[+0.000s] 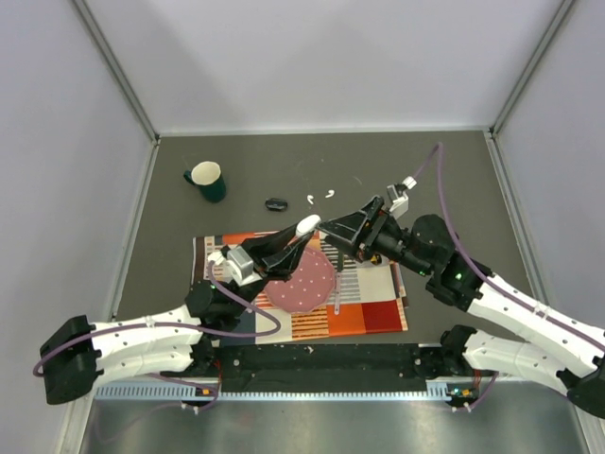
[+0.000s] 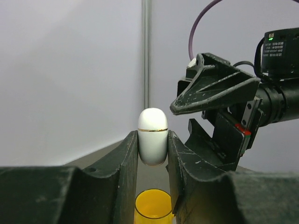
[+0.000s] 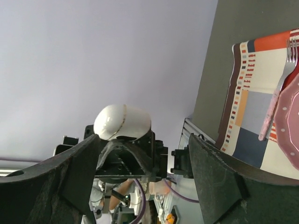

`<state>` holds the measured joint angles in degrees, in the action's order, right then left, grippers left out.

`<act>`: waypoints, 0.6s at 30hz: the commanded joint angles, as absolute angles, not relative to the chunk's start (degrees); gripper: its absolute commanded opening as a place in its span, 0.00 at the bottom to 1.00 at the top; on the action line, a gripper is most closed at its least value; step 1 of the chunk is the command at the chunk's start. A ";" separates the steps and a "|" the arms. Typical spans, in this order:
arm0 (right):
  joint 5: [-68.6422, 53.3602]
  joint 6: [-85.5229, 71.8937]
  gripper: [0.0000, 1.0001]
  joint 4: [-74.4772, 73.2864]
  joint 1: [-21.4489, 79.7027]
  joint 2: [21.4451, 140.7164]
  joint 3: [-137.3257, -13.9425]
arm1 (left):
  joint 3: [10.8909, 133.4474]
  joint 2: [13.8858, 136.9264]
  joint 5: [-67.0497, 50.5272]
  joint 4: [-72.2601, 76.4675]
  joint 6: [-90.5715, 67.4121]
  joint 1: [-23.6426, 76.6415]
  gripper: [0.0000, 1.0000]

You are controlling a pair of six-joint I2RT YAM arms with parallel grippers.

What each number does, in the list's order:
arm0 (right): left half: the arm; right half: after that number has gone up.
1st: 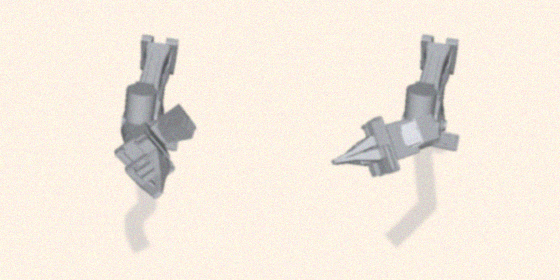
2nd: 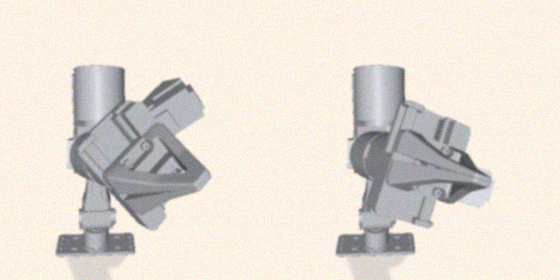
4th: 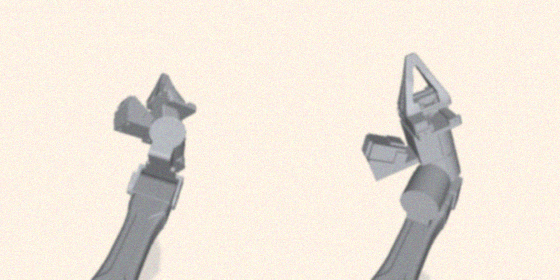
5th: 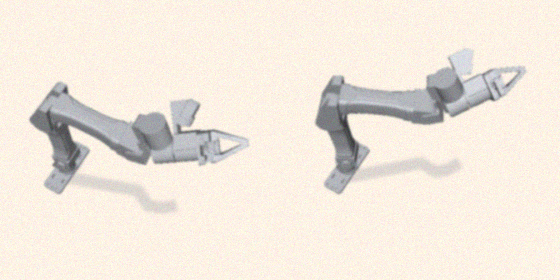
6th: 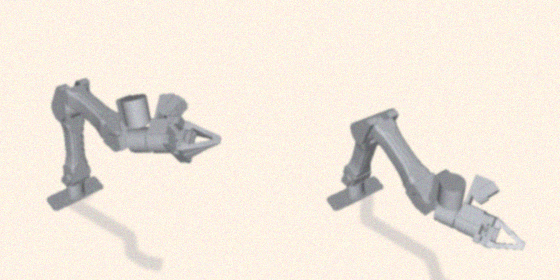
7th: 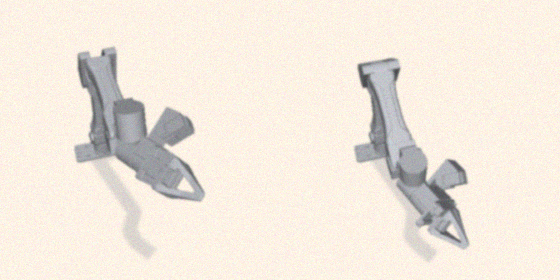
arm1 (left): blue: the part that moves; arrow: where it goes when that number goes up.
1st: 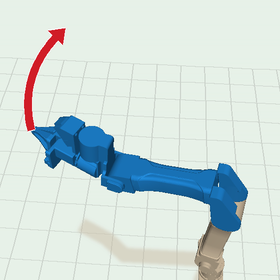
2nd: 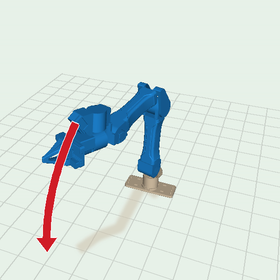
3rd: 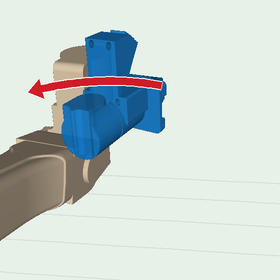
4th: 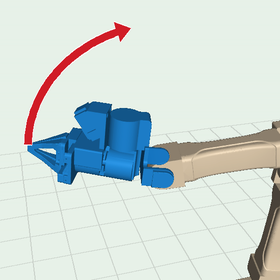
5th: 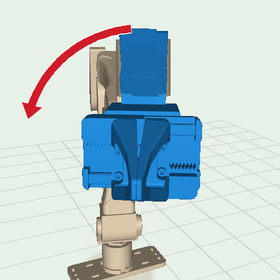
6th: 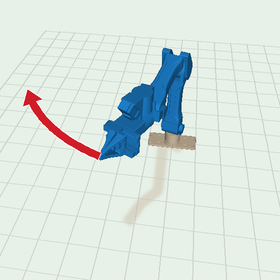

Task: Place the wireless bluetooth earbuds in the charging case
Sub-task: Pick up the charging case at the center of the board.

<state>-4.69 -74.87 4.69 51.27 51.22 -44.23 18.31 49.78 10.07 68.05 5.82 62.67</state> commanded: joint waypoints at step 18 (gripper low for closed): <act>-8.00 -82.44 0.76 11.13 51.77 53.96 -45.72 | 15.74 50.10 7.29 74.44 4.22 62.14 0.00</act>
<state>-6.55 -77.10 3.16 51.27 53.95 -47.29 16.86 49.80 7.31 67.92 4.49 62.28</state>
